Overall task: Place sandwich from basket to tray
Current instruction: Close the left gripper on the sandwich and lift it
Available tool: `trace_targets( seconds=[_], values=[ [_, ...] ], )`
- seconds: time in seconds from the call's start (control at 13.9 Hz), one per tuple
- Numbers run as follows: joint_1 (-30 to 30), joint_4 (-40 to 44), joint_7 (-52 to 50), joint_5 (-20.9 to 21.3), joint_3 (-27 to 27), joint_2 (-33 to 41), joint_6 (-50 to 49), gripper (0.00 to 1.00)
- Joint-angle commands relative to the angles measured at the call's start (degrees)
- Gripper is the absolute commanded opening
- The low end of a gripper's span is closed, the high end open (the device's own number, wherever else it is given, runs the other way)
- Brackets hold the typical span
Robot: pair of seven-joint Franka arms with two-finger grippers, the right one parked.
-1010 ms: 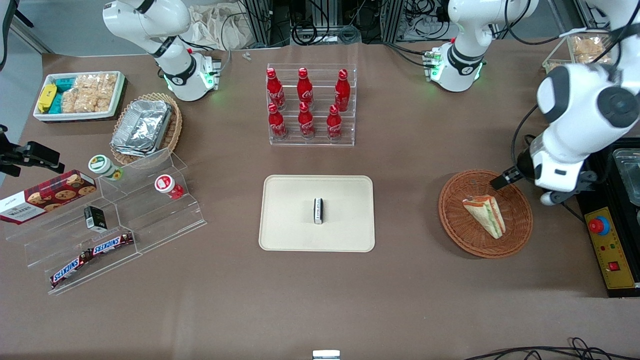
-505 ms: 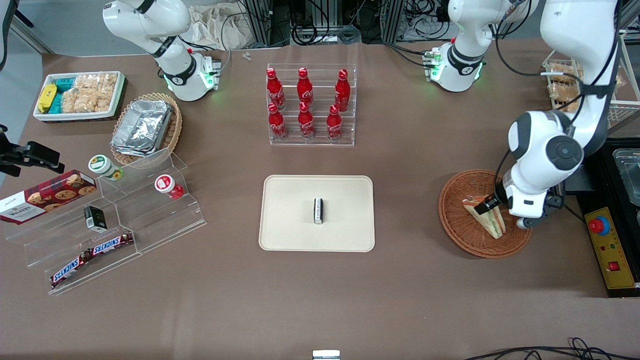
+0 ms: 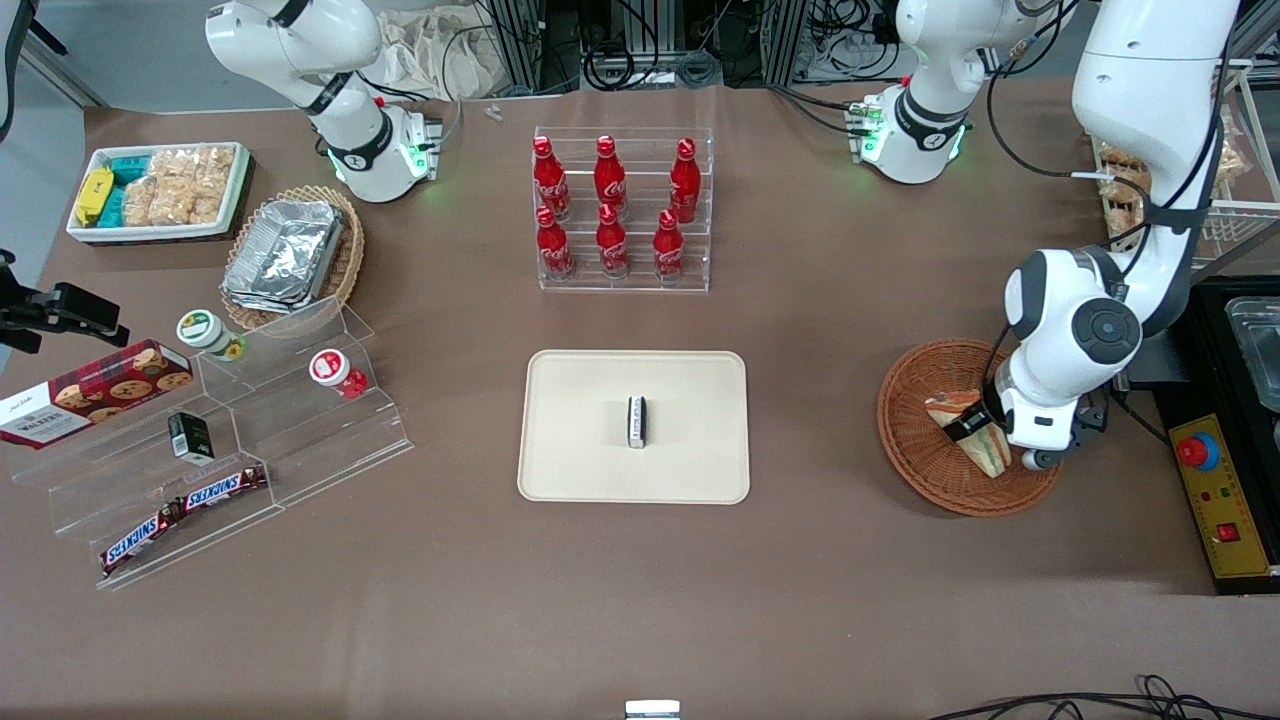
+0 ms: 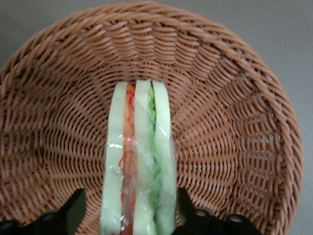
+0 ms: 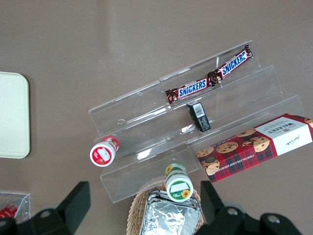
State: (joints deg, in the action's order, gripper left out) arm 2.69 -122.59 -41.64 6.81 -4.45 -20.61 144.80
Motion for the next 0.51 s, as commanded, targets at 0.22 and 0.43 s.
trace_targets(
  seconds=[0.22,0.43],
  values=[
    [0.1,0.2,-1.4,1.5,-0.1,3.0,-0.5,0.0],
    [-0.5,3.1,0.7,1.2,-0.6,11.4,-16.6,0.0]
  ],
)
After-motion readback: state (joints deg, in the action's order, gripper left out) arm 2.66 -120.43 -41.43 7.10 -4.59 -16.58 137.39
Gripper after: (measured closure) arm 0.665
